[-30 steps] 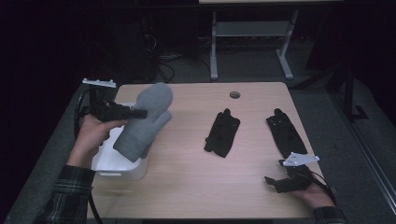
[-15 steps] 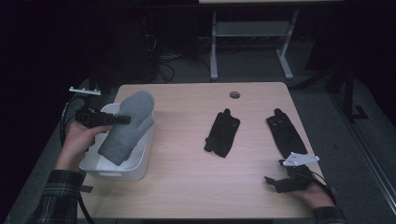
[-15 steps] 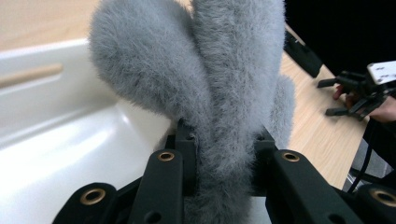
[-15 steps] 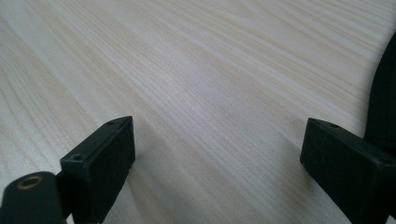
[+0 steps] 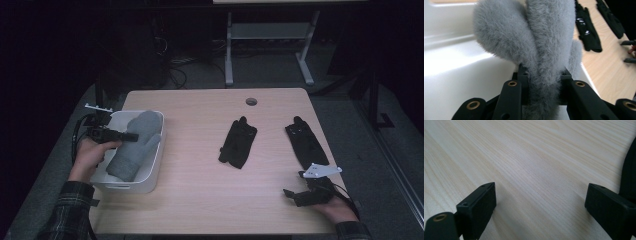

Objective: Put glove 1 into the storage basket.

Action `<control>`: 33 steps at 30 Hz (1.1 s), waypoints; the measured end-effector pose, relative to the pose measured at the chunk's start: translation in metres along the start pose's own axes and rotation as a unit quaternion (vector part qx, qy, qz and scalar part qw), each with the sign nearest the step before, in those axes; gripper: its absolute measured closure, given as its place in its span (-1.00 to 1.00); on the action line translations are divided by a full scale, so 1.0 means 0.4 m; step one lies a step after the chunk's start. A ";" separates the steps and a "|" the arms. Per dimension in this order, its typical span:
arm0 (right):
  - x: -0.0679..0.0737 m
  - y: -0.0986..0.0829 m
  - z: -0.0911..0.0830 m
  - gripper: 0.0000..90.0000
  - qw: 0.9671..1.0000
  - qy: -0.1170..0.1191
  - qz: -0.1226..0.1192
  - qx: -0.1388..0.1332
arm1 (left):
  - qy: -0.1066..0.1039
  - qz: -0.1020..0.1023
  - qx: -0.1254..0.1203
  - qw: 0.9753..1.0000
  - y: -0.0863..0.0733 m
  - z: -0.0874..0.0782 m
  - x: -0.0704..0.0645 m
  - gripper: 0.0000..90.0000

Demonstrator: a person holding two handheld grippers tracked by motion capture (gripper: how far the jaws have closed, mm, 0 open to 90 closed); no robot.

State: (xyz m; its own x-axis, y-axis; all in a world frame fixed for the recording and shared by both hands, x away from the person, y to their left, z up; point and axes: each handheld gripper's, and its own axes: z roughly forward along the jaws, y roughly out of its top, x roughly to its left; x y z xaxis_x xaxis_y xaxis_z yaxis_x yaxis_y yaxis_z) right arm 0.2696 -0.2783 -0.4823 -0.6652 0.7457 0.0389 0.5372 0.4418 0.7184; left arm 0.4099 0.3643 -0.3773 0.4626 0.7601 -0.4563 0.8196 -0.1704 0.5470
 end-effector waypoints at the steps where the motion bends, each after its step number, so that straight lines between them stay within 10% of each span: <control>1: 0.000 0.000 0.000 -0.78 1.000 0.000 0.000 0.000 | 0.006 -0.003 0.003 1.000 -0.001 0.005 0.006 0.59; 10: 0.000 0.000 0.000 -0.78 1.000 0.000 0.000 0.000 | 0.046 -0.020 0.040 0.998 -0.010 0.060 0.041 0.39; 20: 0.000 0.000 0.000 -0.78 1.000 0.000 0.000 0.000 | 0.125 0.018 0.031 0.991 -0.004 0.045 0.022 -0.32; 33: 0.001 0.000 0.000 -0.78 1.000 -0.002 0.002 0.000 | 0.096 0.073 -0.021 0.993 0.021 -0.003 -0.077 -0.57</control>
State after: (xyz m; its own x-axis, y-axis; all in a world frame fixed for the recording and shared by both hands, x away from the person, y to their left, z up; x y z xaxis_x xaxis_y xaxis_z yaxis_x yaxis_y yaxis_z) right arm 0.2693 -0.2779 -0.4823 -0.6612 0.7492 0.0387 0.5394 0.4390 0.7185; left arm 0.4020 0.3401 -0.3579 0.4988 0.8354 -0.2310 0.7327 -0.2641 0.6272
